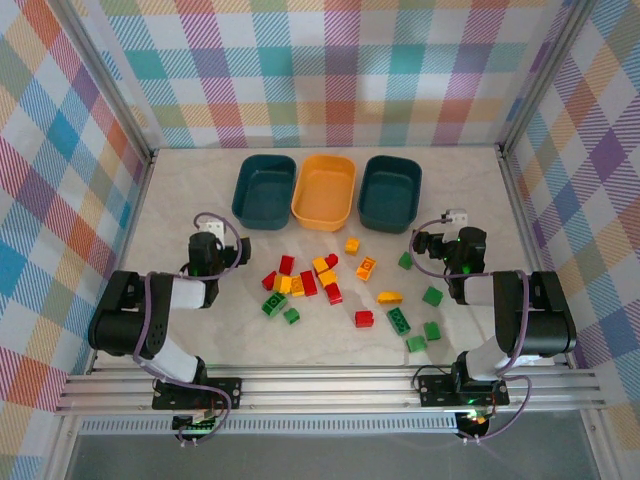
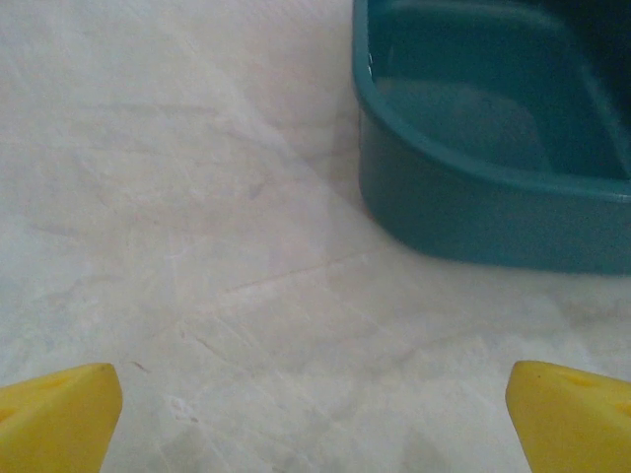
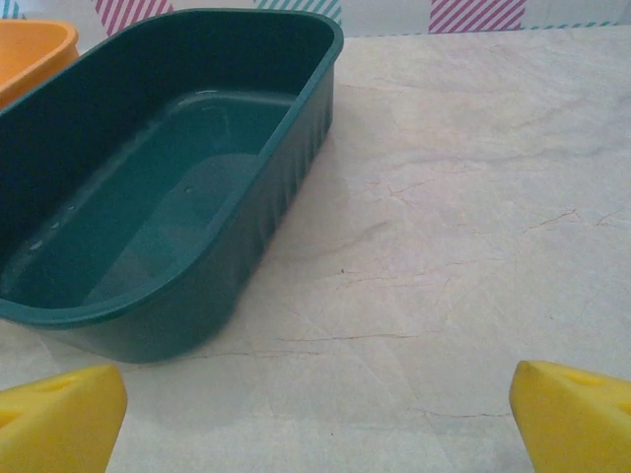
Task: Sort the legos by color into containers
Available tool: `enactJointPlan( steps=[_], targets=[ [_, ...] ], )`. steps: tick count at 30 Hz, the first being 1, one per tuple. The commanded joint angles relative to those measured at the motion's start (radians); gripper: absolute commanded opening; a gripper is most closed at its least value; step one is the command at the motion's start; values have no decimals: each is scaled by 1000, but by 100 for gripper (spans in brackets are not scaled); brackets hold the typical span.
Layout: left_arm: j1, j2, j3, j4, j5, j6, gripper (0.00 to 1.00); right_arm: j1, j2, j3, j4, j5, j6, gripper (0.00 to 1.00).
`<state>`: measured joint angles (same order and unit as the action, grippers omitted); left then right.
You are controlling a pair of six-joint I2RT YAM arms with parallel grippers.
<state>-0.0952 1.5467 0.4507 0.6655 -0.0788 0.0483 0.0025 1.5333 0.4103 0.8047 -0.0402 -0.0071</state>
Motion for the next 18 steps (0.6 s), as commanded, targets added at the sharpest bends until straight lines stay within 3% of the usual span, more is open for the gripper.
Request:
enactJointPlan(
  steps=[1, 6, 9, 12, 13, 15, 18],
  targets=[
    [-31, -140, 151, -255, 22, 63, 100, 36, -84, 96, -209, 45, -17, 100],
    [-41, -450, 234, -420, 115, -58, 100, 134, -294, 468, -880, 123, 78, 100],
    [-46, -598, 344, -631, 137, -164, 100, 154, -380, 649, -1206, 138, 302, 100],
    [-47, -688, 454, -914, 16, -451, 100, 147, -468, 632, -1324, 60, 465, 100],
    [-46, -707, 494, -1100, -67, -596, 100, 145, -505, 582, -1304, -11, 493, 100],
    [-43, -740, 498, -1285, -202, -771, 100, 149, -561, 510, -1268, -165, 498, 99],
    [-41, -811, 385, -1253, -75, -758, 100, 175, -560, 532, -1489, -125, 557, 83]
  ],
)
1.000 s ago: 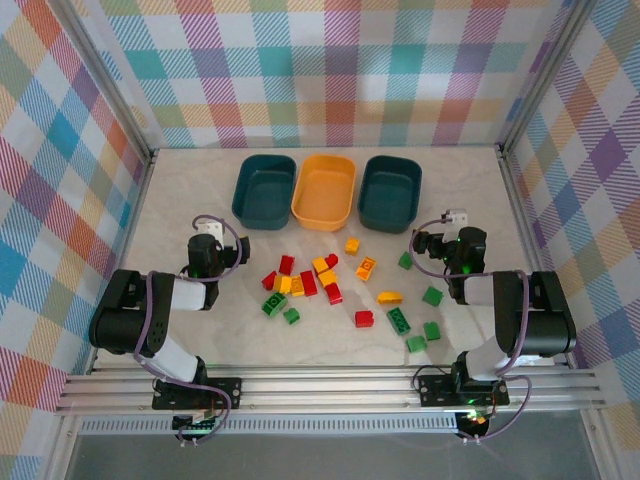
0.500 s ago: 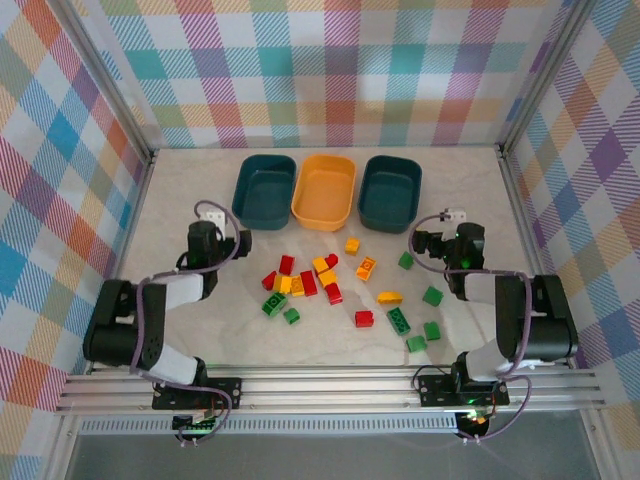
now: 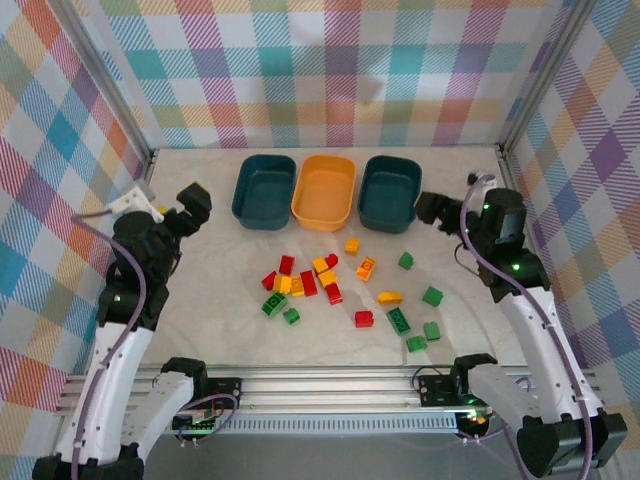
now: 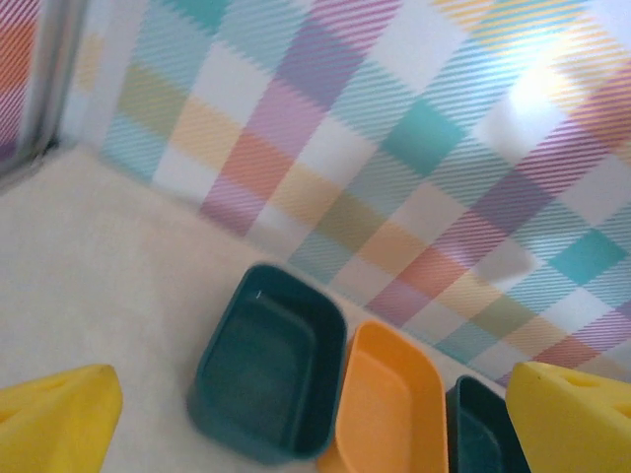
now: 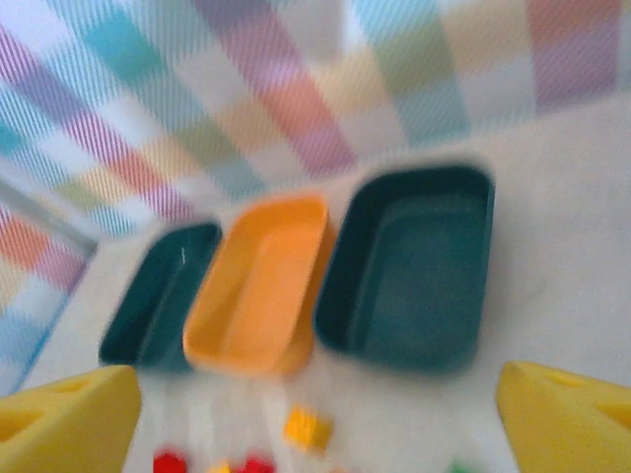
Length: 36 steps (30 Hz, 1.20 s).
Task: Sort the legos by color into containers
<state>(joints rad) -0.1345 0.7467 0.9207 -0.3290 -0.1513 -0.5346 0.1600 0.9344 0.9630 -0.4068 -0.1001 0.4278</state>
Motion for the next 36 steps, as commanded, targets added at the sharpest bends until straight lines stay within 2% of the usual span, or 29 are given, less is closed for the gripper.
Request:
enactJointPlan(
  steps=[1, 3, 4, 5, 7, 13, 17, 23, 33, 36],
  targets=[
    [-1, -25, -112, -260, 35, -195, 100, 33, 44, -12, -360, -26, 130, 75],
    [-1, -20, -153, -252, 148, -224, 100, 72, 39, -23, -479, 42, 148, 70],
    [-4, -3, -171, -229, 240, -224, 97, 93, 33, -35, -531, 61, 163, 67],
    [-8, 22, -186, -201, 333, -225, 92, 116, 28, -50, -573, 59, 181, 63],
    [-39, 74, -199, -183, 440, -211, 84, 176, 15, -93, -622, 40, 222, 61],
    [-218, 139, -185, -194, 423, -132, 85, 396, -9, -242, -661, 50, 370, 67],
    [-289, 183, -181, -147, 412, -140, 87, 467, 47, -268, -627, 97, 378, 70],
    [-335, 251, -154, -112, 410, -145, 89, 512, 224, -229, -551, 175, 304, 70],
    [-341, 293, -130, -90, 421, -149, 90, 526, 436, -199, -416, 188, 207, 56],
    [-341, 307, -125, -94, 420, -147, 91, 528, 475, -199, -377, 193, 189, 47]
  ],
)
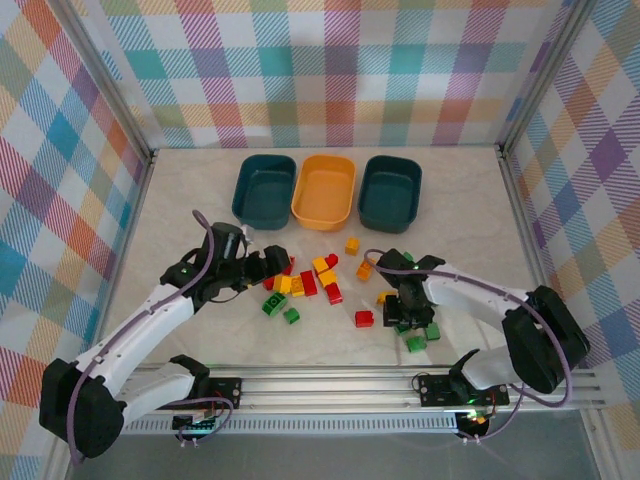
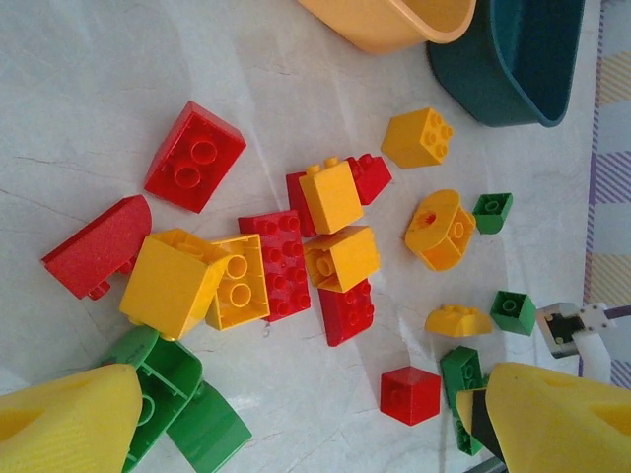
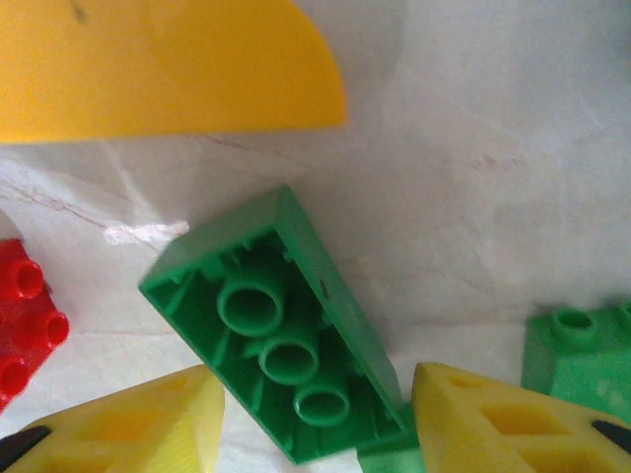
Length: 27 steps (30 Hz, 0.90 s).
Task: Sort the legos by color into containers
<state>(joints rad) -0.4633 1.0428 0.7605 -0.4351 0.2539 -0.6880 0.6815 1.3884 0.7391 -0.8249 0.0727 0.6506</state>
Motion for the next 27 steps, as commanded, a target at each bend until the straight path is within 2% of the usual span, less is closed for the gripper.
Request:
enactJointPlan(
  steps=[1, 6, 11, 15, 18, 22, 25, 27],
  targets=[
    [-12, 15, 40, 10, 15, 5, 91, 6, 32, 23, 55, 20, -40, 44],
    [-13, 23, 44, 4, 12, 5, 91, 13, 76, 37, 76, 15, -61, 31],
    [-14, 26, 51, -2, 8, 1, 91, 69, 40, 88, 20, 27, -83, 16],
    [-14, 36, 68, -8, 16, 2, 91, 115, -60, 188, -84, 45, -74, 13],
    [-15, 59, 71, 10, 18, -4, 91, 110, -103, 301, -119, 115, -112, 12],
    [-21, 131, 86, 57, 57, -31, 91, -32, -19, 451, -27, 124, -233, 10],
    [-31, 190, 115, 74, 89, -48, 90, -188, 96, 544, 105, 39, -270, 10],
    [-40, 219, 132, 83, 108, -65, 89, -257, 203, 626, 154, 6, -281, 10]
  ],
)
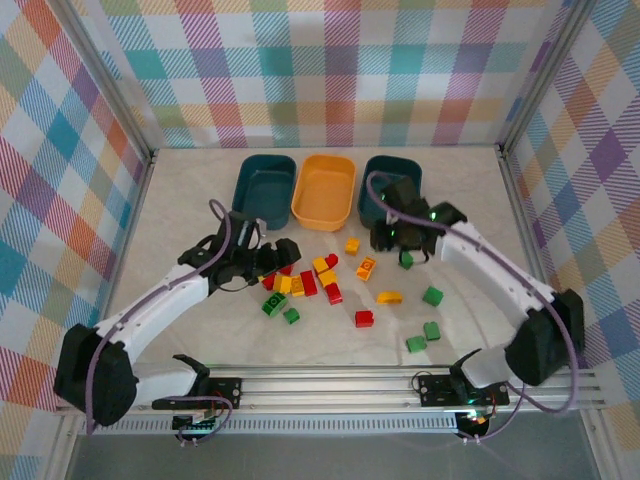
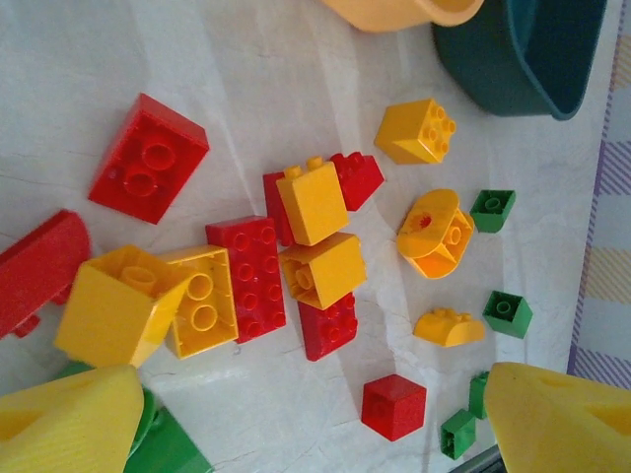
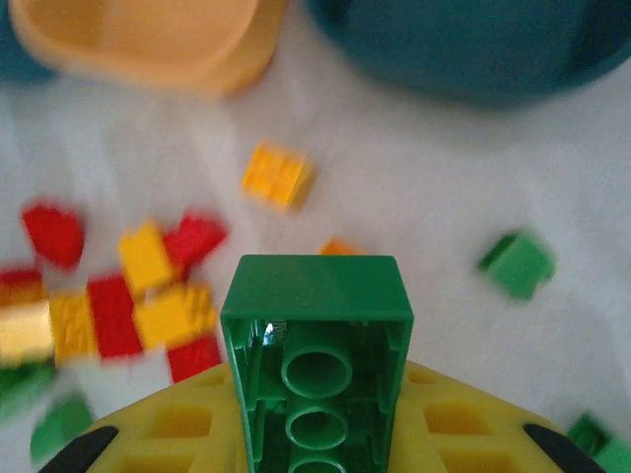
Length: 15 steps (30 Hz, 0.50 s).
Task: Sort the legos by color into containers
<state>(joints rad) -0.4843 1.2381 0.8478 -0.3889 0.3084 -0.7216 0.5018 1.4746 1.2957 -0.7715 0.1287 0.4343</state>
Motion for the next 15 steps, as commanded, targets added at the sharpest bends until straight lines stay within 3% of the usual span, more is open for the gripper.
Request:
enactJointPlan(
  steps=[1, 7, 11, 14, 15],
  targets=[
    [-24, 33, 50, 40, 59, -39, 89, -104, 186, 122, 111, -66, -70, 10],
    [-54, 28, 41, 41, 49, -80, 89, -182, 565, 461, 48, -106, -96, 10],
    [-62, -4, 24, 22, 34, -81, 90, -194, 693, 608, -1, -102, -108, 11],
    [-62, -26, 11, 12, 22, -81, 91, -200, 748, 709, -51, -81, -114, 21],
    [-62, -31, 11, 11, 21, -81, 91, -202, 764, 739, -72, -81, -117, 29]
  ],
)
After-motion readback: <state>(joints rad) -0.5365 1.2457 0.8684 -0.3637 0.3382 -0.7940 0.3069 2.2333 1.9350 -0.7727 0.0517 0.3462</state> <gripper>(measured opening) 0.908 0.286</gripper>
